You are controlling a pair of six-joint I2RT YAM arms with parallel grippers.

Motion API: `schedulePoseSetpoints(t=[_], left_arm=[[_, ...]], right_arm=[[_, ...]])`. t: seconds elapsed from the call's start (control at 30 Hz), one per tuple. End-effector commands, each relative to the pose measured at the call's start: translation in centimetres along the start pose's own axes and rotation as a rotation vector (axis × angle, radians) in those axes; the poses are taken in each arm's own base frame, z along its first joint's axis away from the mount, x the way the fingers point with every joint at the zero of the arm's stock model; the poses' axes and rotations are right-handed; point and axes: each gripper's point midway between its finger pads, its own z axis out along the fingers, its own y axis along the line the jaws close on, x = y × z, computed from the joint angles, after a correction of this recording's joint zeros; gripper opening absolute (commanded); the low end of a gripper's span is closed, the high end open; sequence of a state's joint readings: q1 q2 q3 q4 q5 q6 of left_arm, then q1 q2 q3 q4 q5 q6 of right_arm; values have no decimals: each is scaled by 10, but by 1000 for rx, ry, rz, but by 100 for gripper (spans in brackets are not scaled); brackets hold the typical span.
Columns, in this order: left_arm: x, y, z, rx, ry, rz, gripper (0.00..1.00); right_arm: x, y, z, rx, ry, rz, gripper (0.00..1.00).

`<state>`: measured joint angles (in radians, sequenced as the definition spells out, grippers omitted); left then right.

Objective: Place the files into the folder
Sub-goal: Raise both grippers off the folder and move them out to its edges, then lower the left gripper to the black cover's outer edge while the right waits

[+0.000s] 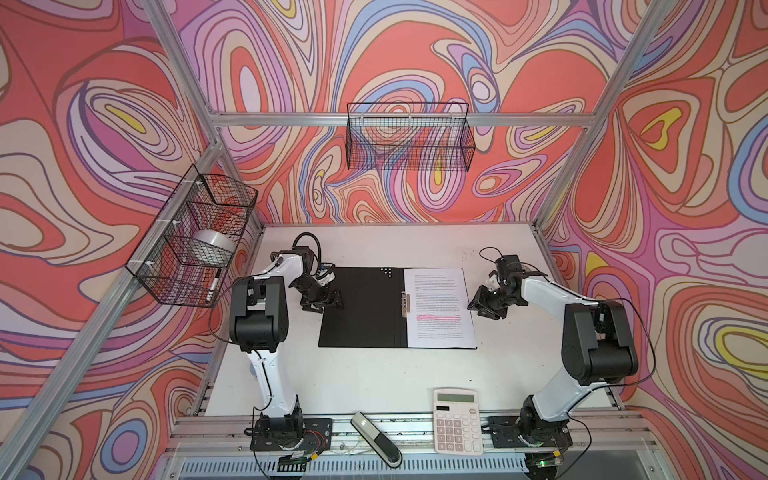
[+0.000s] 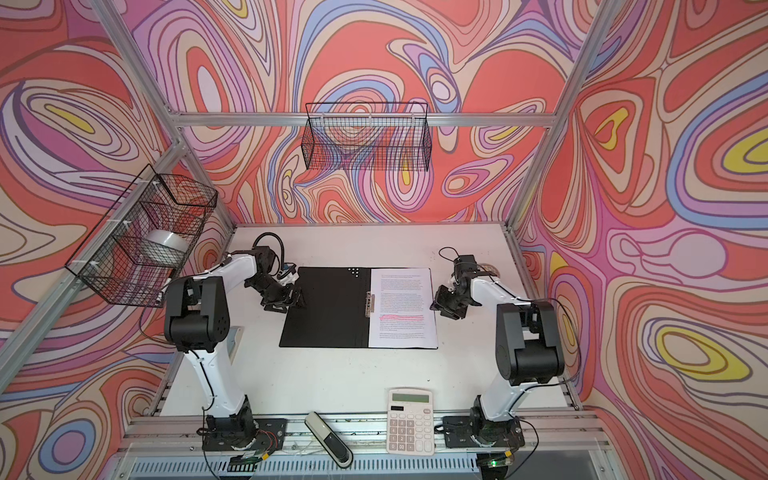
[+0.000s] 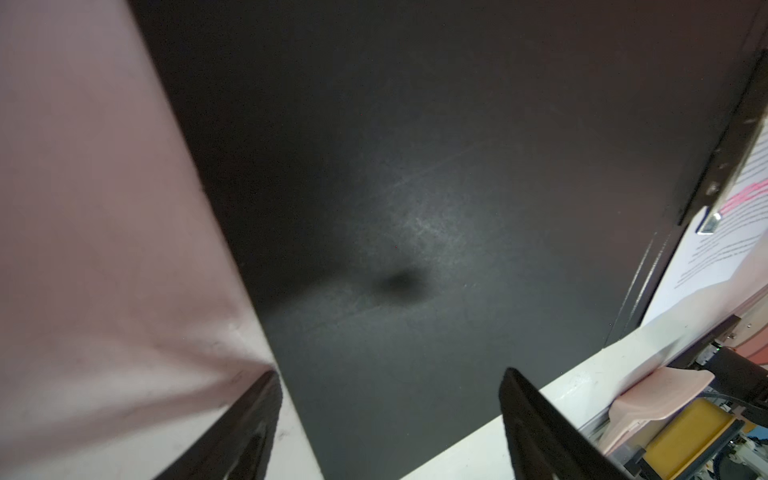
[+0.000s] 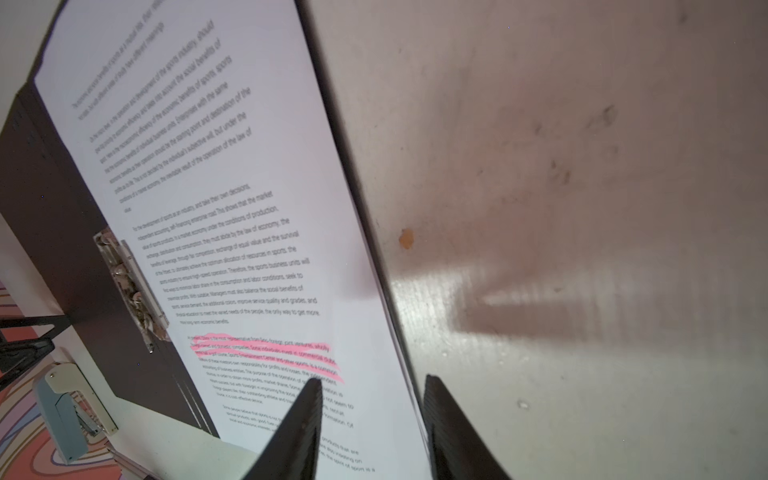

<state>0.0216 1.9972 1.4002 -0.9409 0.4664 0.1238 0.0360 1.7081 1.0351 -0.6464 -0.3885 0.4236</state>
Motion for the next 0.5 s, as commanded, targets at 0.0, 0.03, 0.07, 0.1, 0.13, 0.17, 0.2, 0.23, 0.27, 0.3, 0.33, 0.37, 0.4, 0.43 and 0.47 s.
schedulePoseSetpoints(t=[0.0,0.03,0.07,0.1,0.13,0.17,0.2,0.23,0.27,0.3,0.33,0.37,0.4,0.43,0.47], left_arm=[[0,-5,-3,40,14,1,83],[-1,-5,-2,45,16,1,83],[-1,-5,0,50,20,-1,82],[-2,-5,1,56,23,-2,82],[-2,-6,2,61,25,-2,82],[-3,-6,3,68,28,-2,81],[-3,-6,3,72,32,-4,81],[-4,-6,2,71,27,-3,80],[-7,-5,0,67,11,-2,80],[-9,-3,-2,56,-6,-1,80],[-11,-2,-4,41,-13,1,80],[-12,1,-6,22,-17,6,81],[-13,2,-8,12,-18,16,81],[-14,4,-11,-2,-24,20,81],[-14,6,-12,-13,-30,24,81]], right_arm=[[-4,-5,7,-6,4,-22,43],[-5,-6,8,-2,4,-24,43],[-6,-8,10,1,5,-23,43],[-7,-10,11,2,8,-21,43],[-7,-12,12,0,11,-18,42],[-8,-12,12,-2,10,-20,42],[-7,-15,16,9,25,-16,42],[-7,-18,19,18,32,-18,42],[-8,-19,20,20,34,-18,42],[-9,-20,21,20,37,-21,42],[-10,-20,22,23,41,-25,42],[-11,-22,23,32,44,-27,42],[-12,-22,23,37,47,-30,42],[-14,-22,23,41,46,-34,42],[-15,-22,23,44,46,-40,42]])
